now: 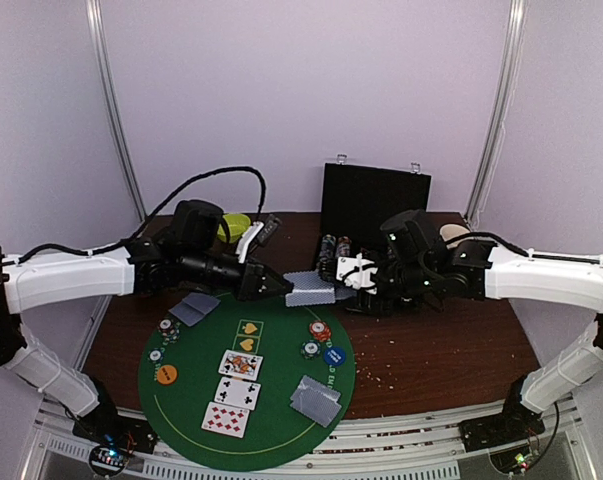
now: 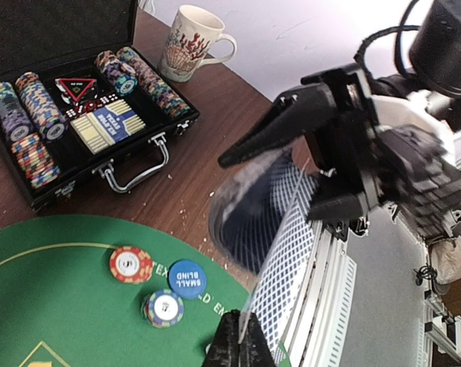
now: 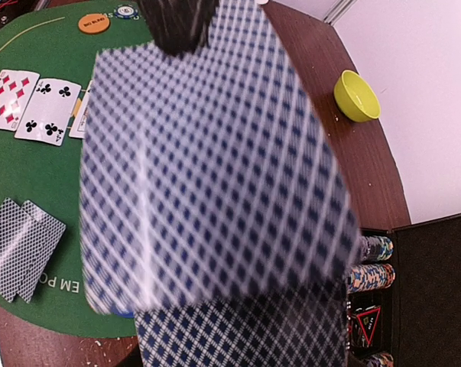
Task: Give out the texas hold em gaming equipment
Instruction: Pick up the poker card from the face-down deck piles, then place the poker card in the community card area.
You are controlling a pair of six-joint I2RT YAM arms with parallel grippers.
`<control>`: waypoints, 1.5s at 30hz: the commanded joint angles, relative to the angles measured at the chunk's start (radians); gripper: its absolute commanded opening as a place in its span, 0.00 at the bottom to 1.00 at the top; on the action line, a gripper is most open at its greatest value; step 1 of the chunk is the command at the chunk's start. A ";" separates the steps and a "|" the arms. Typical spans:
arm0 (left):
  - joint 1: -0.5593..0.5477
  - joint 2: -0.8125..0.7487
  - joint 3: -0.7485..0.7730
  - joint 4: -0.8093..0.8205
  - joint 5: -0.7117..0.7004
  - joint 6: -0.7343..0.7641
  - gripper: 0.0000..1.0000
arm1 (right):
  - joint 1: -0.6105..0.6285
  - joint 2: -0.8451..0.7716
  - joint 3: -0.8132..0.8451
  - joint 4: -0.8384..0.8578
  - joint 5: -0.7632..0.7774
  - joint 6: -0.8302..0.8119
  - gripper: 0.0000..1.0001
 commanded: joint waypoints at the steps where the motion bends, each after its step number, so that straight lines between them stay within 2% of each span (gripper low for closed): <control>1: 0.089 -0.107 -0.032 -0.108 0.086 0.036 0.00 | -0.016 -0.028 -0.022 0.011 0.021 -0.002 0.48; 4: 0.176 -0.172 -0.042 -0.215 0.140 0.058 0.00 | -0.020 -0.023 -0.022 0.010 0.021 -0.002 0.48; 7: 0.253 -0.171 -0.020 -0.416 0.124 0.140 0.00 | -0.021 -0.020 -0.022 0.010 0.014 -0.006 0.48; 9: 0.273 -0.127 0.003 -0.574 0.040 0.222 0.00 | -0.022 -0.019 -0.019 0.010 0.013 -0.009 0.48; 11: 0.274 -0.060 0.011 -0.656 -0.052 0.285 0.00 | -0.022 -0.015 -0.014 0.008 0.015 -0.011 0.48; 13: 0.274 -0.004 0.001 -0.651 -0.082 0.309 0.00 | -0.023 -0.010 -0.007 0.001 0.018 -0.012 0.48; 17: 0.275 0.065 0.002 -0.553 -0.032 0.336 0.00 | -0.023 -0.012 -0.001 -0.010 0.016 -0.008 0.48; 28: 0.298 0.302 0.026 -0.555 -0.106 0.409 0.00 | -0.022 -0.022 -0.005 -0.019 0.017 -0.010 0.48; 37: 0.304 0.339 0.039 -0.533 -0.160 0.429 0.00 | -0.023 -0.031 -0.008 -0.022 0.022 -0.007 0.48; 45: 0.304 0.365 0.040 -0.485 -0.135 0.400 0.00 | -0.022 -0.028 -0.009 -0.016 0.012 -0.001 0.48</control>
